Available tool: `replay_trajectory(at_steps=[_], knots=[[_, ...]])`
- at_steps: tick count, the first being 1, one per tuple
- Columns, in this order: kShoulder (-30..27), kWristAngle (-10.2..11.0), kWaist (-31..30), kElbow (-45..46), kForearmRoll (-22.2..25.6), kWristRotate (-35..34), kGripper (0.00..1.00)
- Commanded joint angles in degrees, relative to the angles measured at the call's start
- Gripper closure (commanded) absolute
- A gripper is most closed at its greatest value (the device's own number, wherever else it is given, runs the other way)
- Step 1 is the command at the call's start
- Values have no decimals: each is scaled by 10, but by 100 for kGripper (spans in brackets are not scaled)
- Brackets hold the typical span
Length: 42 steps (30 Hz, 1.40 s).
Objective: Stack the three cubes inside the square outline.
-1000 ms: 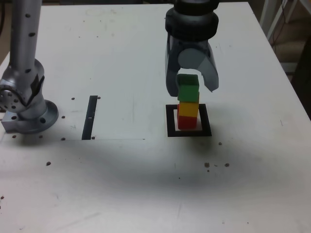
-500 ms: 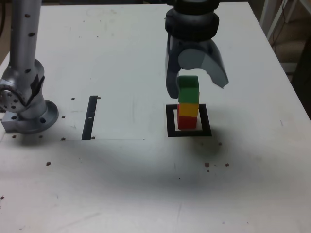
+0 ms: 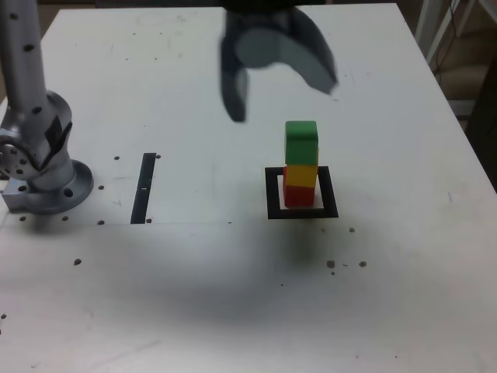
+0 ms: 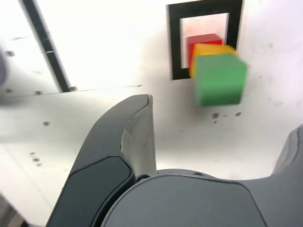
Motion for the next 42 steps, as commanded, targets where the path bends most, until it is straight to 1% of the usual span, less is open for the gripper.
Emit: replay_trajectory(at_steps=[1, 5, 10, 15, 20, 27, 32, 37, 42], knots=[[-34, 3, -2, 16, 13, 3, 0], [-99, 8, -2, 69, 24, 11, 0], [-169, 18, 1, 160, 18, 15, 1], [-205, 30, 5, 238, 0, 15, 1], [-231, 33, 11, 316, -35, 14, 1], [-242, 34, 15, 389, -82, 13, 1], [-243, 30, 16, 423, -101, 8, 0], [-242, 28, 16, 449, -133, 22, 0], [-225, 29, 16, 457, -136, 33, 0]])
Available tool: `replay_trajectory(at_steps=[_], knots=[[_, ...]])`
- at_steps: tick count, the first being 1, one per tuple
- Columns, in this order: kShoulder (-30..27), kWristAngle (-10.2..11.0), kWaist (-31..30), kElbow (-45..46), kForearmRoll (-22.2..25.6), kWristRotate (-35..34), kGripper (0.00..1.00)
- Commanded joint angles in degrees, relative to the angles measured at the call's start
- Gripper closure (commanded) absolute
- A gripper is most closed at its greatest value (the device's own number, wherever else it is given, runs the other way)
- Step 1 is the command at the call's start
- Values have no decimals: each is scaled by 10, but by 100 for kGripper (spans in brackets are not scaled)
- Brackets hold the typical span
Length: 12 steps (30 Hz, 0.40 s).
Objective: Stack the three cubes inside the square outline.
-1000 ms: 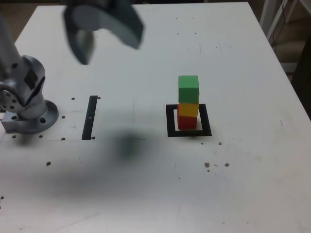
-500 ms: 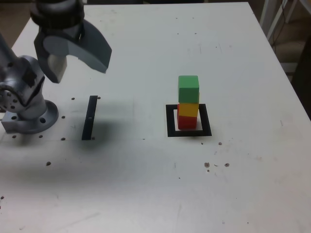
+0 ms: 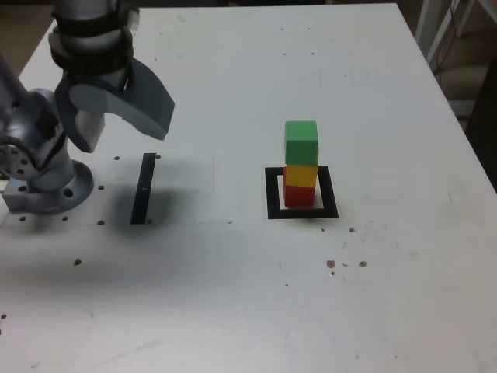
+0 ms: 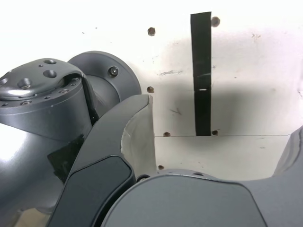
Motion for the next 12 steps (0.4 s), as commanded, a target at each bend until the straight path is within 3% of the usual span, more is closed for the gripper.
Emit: replay_trajectory(at_steps=[1, 12], knots=[[6, 1, 1, 2, 3, 4, 0], [9, 4, 1, 4, 4, 5, 0]])
